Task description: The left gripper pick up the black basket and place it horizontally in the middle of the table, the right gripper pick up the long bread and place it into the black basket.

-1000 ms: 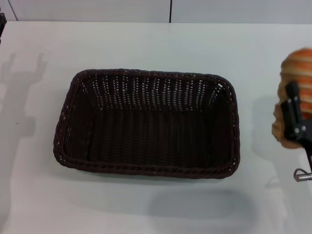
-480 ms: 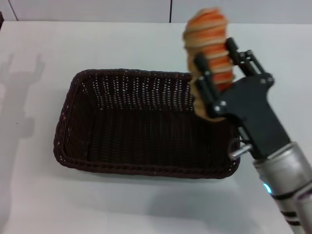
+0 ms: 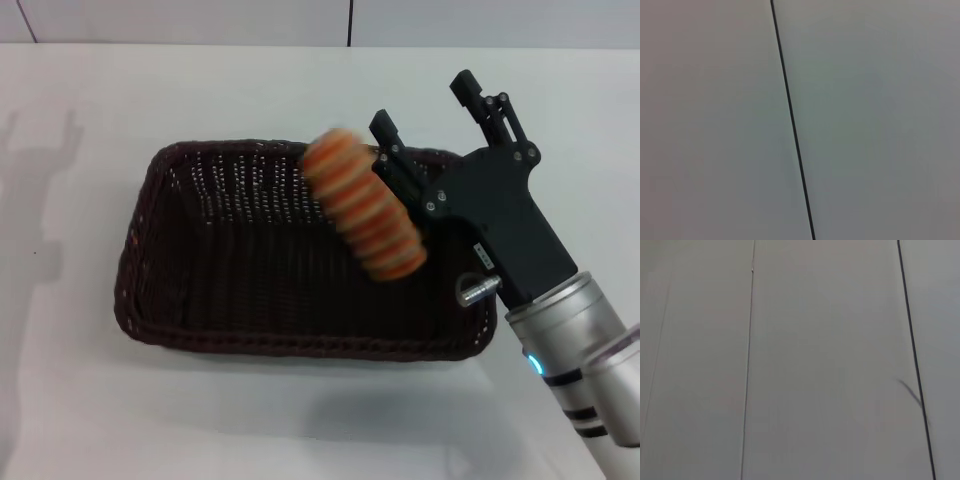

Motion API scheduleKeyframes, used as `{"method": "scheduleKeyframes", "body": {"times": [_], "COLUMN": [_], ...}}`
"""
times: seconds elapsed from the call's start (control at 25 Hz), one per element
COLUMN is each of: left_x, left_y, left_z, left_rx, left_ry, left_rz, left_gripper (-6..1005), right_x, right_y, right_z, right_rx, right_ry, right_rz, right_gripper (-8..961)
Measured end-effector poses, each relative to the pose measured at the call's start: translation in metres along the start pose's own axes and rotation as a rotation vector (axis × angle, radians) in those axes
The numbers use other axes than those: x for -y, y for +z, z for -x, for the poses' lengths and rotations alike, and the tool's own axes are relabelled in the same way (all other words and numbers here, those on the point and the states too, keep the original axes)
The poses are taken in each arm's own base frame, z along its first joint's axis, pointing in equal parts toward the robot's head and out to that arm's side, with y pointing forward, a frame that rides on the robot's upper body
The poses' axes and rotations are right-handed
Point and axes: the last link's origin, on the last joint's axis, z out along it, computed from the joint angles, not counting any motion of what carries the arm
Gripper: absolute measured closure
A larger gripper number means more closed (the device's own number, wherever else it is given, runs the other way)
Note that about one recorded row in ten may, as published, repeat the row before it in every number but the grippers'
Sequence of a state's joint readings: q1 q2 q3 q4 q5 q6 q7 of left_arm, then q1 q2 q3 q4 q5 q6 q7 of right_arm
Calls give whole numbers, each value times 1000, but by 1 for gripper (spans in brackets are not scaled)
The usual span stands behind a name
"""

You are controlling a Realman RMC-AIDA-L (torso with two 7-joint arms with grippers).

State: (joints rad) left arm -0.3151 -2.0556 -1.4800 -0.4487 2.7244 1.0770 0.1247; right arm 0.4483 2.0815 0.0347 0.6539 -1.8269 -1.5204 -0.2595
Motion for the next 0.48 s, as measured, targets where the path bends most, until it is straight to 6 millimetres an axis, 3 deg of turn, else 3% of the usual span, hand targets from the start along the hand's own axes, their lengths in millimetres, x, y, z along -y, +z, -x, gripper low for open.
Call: {"method": "scheduleKeyframes", "body": {"times": [0.16,0.24,0.32,0.36,0.48], "left_x": [1,1,2,3,6], "left_y": [0,-1,-2,-2,-7], "left_z": [0,0,0,-1,-1], "left_rx": [-2,-5,-8,-11,-24], "left_ry": [2,1,1,2,4], "left_rz": [-5,-9,-13,-16,-27], "left_gripper": [211,211,211,211,211], "right_x": [6,18,47,47,73], "right_y": [1,-4,-23,-23,-53], "right_z": [2,3,8,8,16], "right_rx": [13,23,47,47,79], "right_ry": [8,2,-25,-25,-66], "right_rz": [-35,-125,-328,-328,-523], "right_gripper": [140,129,129,129,129]}}
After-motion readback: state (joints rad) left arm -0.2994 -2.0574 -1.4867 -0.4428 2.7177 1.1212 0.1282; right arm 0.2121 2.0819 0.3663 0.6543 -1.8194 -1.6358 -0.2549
